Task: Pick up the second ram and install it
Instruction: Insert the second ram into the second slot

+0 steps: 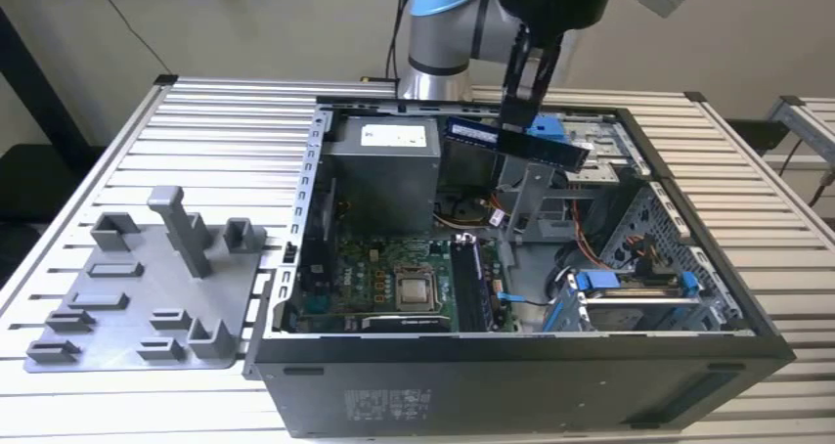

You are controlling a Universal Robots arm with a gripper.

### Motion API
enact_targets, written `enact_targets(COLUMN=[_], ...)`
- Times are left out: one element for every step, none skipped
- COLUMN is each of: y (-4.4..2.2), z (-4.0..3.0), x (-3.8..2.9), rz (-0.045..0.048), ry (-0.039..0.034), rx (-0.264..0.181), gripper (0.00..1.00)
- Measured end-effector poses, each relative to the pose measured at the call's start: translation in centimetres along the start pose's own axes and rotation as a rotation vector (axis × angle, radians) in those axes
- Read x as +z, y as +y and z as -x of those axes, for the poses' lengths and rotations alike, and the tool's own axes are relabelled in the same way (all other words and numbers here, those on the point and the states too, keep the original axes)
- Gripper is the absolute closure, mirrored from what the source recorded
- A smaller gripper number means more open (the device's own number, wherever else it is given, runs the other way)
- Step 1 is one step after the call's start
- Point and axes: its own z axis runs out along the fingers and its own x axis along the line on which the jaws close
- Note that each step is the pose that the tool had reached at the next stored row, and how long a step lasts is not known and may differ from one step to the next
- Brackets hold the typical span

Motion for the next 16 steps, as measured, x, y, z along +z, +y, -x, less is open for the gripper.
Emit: enact_targets(y=[0.0,0.01,0.02,0.03,0.05,0.06,0.08,0.08,0.09,0.09,0.1,0.11,0.11,0.12,0.12,0.13], z=[0.0,-0.01,-0.01,-0.02,-0.02,-0.03,-0.03,-0.04,-0.04,-0.04,-0.04,-0.05,-0.05,-0.05,-0.05,-0.06], x=[0.0,0.01,0.01,0.02,0.03,0.04,0.04,0.05,0.06,0.07,0.08,0.09,0.1,0.1,0.12,0.12], rz=[0.0019,0.0034,0.0035,0.0031,0.0027,0.0022,0.0018,0.0016,0.0015,0.0013,0.0011,0.001,0.0009,0.0009,0.0012,0.0015], ry=[0.0007,0.0012,0.0012,0.0011,0.0009,0.0006,0.0004,0.0002,0.0,-0.0001,-0.0002,-0.0003,-0.0004,-0.0003,-0.0003,-0.0002], rx=[0.01,0.021,0.031,0.042,0.053,0.064,0.077,0.09,0.102,0.115,0.128,0.14,0.152,0.164,0.177,0.19], gripper=[0.86,0.86,0.86,0.86,0.86,0.86,0.86,0.86,0.86,0.86,0.86,0.86,0.86,0.86,0.86,0.86])
